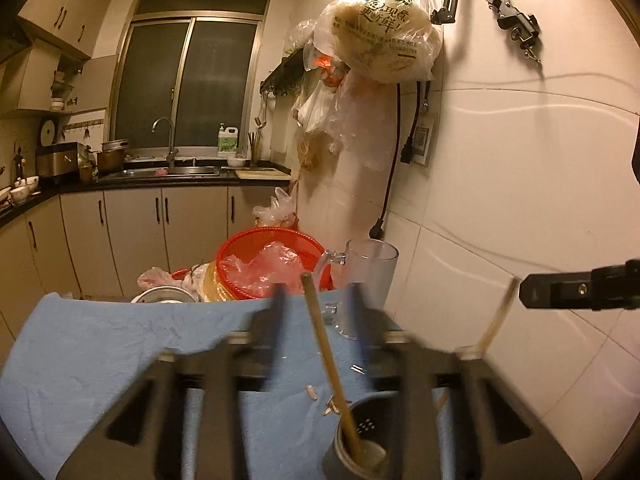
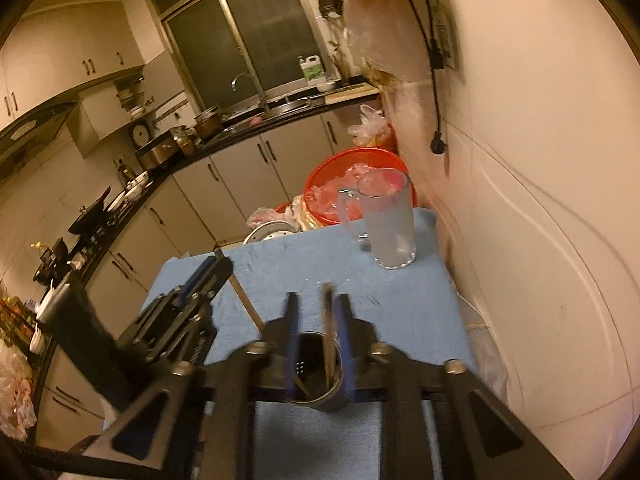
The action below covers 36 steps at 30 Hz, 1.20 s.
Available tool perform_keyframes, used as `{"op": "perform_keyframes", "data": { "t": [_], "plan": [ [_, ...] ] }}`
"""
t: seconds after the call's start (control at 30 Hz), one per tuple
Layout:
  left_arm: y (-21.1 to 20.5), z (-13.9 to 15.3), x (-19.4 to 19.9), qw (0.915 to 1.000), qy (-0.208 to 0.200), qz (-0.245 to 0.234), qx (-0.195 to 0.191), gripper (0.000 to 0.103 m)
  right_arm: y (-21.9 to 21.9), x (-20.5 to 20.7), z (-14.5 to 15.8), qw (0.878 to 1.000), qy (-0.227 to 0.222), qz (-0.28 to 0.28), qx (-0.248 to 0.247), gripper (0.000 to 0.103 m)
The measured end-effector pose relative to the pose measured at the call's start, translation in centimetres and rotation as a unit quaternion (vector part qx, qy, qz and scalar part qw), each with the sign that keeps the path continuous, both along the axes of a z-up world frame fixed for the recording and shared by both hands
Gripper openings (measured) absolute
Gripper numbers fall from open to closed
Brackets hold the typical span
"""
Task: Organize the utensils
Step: 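Carry the right tool's chopstick into the black cup and open while the left tool does likewise, then withdraw both open tools from the black cup back toward the chopsticks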
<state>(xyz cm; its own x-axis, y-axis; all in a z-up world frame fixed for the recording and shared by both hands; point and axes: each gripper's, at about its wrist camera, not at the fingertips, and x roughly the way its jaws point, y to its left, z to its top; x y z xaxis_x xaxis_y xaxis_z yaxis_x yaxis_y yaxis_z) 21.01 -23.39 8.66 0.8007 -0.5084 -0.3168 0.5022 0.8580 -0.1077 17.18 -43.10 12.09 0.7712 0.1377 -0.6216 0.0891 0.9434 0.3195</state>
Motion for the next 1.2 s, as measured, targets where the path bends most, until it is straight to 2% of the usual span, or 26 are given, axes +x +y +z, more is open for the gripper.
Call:
{"op": "perform_keyframes", "data": {
  "t": [0.03, 0.1, 0.2, 0.23, 0.3, 0.33, 0.4, 0.5, 0.73, 0.87, 1.0, 1.2],
  "plan": [
    [0.2, 0.1, -0.3, 1.0, -0.002, 0.003, 0.001, 0.063, 0.0, -0.2, 0.1, 1.0, -0.002, -0.005, -0.003, 0.034],
    [1.1, 0.6, -1.2, 0.9999, -0.008, 0.01, 0.001, 0.068, -0.1, -0.7, 0.3, 1.0, -0.007, -0.009, -0.004, 0.05],
    [2.5, 0.9, -2.4, 0.9997, 0.001, 0.017, 0.018, 0.083, 0.1, -2.3, 1.3, 1.0, -0.02, -0.014, -0.01, 0.056],
    [3.0, 0.9, -2.8, 0.9996, 0.002, 0.017, 0.022, 0.083, 0.2, -2.8, 1.6, 1.0, -0.023, -0.014, -0.012, 0.059],
    [4.7, 0.7, -4.1, 0.999, 0.01, 0.02, 0.037, 0.089, 0.4, -3.7, 1.8, 0.999, -0.029, -0.012, -0.013, 0.079],
    [5.3, 0.6, -4.5, 0.9988, 0.014, 0.022, 0.042, 0.093, 0.5, -4.4, 1.9, 0.999, -0.033, -0.009, -0.013, 0.083],
    [7.2, 0.3, -5.8, 0.9978, 0.025, 0.034, 0.051, 0.094, 1.0, -5.4, 1.8, 0.999, -0.037, -0.001, -0.02, 0.095],
    [10.6, -0.5, -8.2, 0.9955, 0.044, 0.06, 0.059, 0.097, 1.7, -7.2, 1.0, 0.999, -0.036, 0.027, -0.019, 0.103],
    [16.9, -2.6, -13.3, 0.9893, 0.058, 0.118, 0.064, 0.098, 4.0, -10.7, -2.1, 0.997, -0.054, 0.05, 0.007, 0.103],
    [19.3, -4.1, -15.3, 0.9844, 0.076, 0.147, 0.061, 0.098, 5.9, -11.7, -4.5, 0.996, -0.054, 0.049, 0.045, 0.103],
    [21.8, -5.4, -17.5, 0.9799, 0.086, 0.171, 0.057, 0.098, 7.9, -11.7, -7.1, 0.996, -0.031, 0.055, 0.061, 0.103],
    [25.8, -6.9, -18.9, 0.9703, 0.115, 0.21, 0.03, 0.098, 9.6, -11.3, -9.5, 0.997, -0.003, 0.061, 0.045, 0.103]
  ]
}}
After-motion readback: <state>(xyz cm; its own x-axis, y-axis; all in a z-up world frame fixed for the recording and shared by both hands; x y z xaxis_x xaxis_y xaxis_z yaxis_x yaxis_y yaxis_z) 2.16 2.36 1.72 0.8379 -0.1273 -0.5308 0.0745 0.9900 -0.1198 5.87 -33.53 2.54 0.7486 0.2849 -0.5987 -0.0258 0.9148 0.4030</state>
